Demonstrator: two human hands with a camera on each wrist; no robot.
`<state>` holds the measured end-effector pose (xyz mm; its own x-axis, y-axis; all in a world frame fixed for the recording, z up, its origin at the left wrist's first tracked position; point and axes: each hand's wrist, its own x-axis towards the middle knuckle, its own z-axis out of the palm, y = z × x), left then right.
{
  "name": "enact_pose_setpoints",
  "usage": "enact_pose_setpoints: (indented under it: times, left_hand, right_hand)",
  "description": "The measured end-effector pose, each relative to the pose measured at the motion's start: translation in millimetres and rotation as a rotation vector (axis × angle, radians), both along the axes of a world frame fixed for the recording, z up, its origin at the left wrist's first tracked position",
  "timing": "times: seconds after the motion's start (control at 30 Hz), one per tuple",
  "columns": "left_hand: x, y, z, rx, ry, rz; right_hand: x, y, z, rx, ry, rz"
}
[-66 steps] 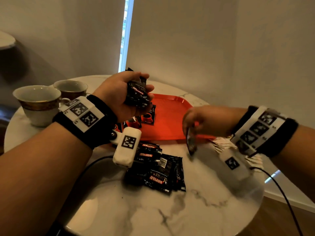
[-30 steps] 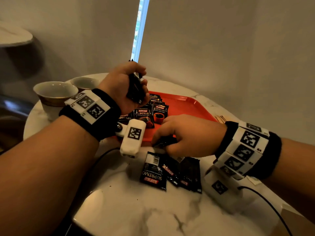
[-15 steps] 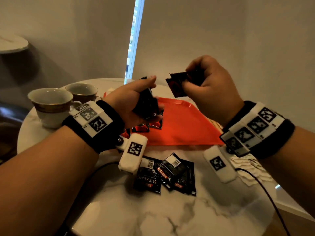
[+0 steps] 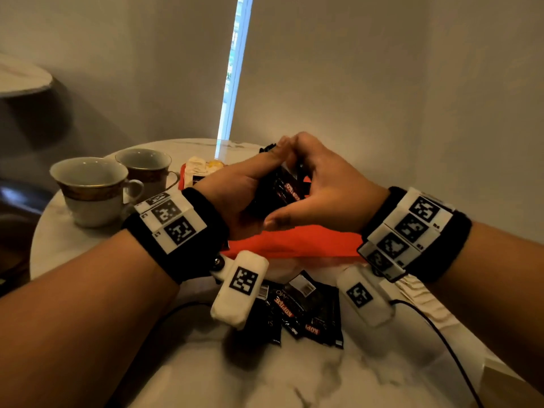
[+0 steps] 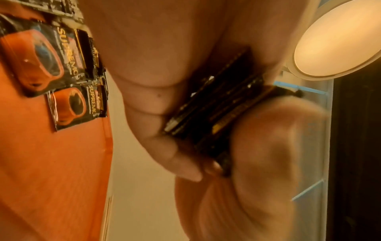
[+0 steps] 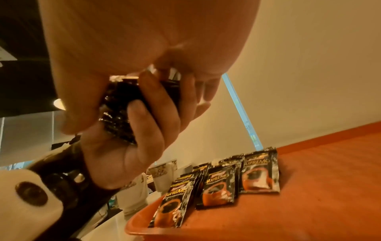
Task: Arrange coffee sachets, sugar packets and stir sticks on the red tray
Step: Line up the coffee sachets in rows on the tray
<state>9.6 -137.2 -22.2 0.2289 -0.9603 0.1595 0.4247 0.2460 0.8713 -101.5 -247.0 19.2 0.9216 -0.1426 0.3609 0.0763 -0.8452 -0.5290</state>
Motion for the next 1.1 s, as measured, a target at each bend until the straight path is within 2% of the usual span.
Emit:
enact_pose_setpoints:
  times: [0.13,0.2,0.3,0.37,0.43,0.47,0.53,0.7,0.87,0.97,1.1]
  left_hand:
    - [4.0,4.5,0.3,0.005,-0.016,-0.013]
    - [9.7,5.5,-0.1,0.017,0.006,0.027]
    - [19.0,3.6,3.7,0.075,0.082,0.193]
    - [26.2,2.8,5.6,0.106,0.129,0.297]
    - [31.2,3.2,5.7,0.101,0.174,0.352]
    - [32.7,3.0,5.4,0.097,0.189,0.365]
    - [32.7,2.7,4.2,0.103,0.185,0.368]
    - [30.8,-0.8,-0.4,0.137,0.159,0.352]
    - [33.0,-3.5,-4.8,0.157,0.143,0.353]
    - [33.7,-3.2,-4.8,0.161,0.149,0.348]
    - [32.2,-3.2,-3.9,0.159,0.155,0.352]
  right_hand:
    - [4.8,0.5,-2.3,0.065,-0.024,0.044]
    - [3.5,-1.9,-5.8,-0.036,-0.031,0.024]
    - [-5.4,0.2,-8.8,-0.165,0.020,-0.119]
    - [-15.7,4.5,-7.8,-0.205,0.248,-0.166]
    - [-27.3,8.9,-11.0,-0.341,0.648,-0.175]
    - [-31.8,10.6,-15.4,-0.401,0.787,-0.165]
    - [-35.9,15.5,-25.6,-0.450,0.901,-0.151]
    - [-34.6,16.1,-39.3,-0.512,0.881,-0.154]
    - [-45.8,12.3,-25.6,-0.482,0.871,-0.131]
    - [-55.5,10.1,-20.2,-0.471,0.956,-0.120]
    - [-63.2,13.8,-35.4,-0.494,1.046,-0.125]
